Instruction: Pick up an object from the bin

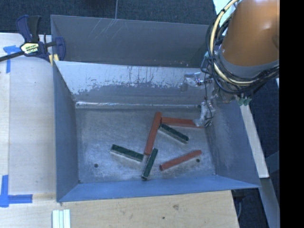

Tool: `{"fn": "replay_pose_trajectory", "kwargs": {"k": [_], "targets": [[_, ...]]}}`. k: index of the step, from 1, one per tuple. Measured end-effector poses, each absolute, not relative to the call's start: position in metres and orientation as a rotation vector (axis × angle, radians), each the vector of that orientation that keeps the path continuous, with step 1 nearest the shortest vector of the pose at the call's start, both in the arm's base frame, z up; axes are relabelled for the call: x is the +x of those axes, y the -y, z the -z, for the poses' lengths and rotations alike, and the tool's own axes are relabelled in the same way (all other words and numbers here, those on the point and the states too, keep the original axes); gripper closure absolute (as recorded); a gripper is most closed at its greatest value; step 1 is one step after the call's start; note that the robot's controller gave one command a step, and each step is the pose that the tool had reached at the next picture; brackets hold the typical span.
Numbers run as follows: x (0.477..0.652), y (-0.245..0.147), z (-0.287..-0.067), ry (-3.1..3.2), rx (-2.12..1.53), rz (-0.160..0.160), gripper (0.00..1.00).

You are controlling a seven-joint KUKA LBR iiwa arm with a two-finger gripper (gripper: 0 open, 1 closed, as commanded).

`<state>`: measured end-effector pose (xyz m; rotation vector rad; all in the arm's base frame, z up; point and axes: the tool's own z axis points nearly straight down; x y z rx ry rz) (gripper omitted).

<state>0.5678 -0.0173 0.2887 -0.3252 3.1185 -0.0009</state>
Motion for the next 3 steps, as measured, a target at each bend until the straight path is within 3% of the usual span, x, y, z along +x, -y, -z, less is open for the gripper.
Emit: {"fn": "replay_pose_trajectory", "kwargs": {"k": [1, 2, 3], "targets": [[0.532, -0.036, -0.094, -3.133, -0.295, -0.003, 0.00], [0.514, 0.014, -0.071, -3.123, -0.285, 0.004, 0.00], [0.510, -0.044, -0.094, -3.093, -0.509, -0.003, 0.00]]}}
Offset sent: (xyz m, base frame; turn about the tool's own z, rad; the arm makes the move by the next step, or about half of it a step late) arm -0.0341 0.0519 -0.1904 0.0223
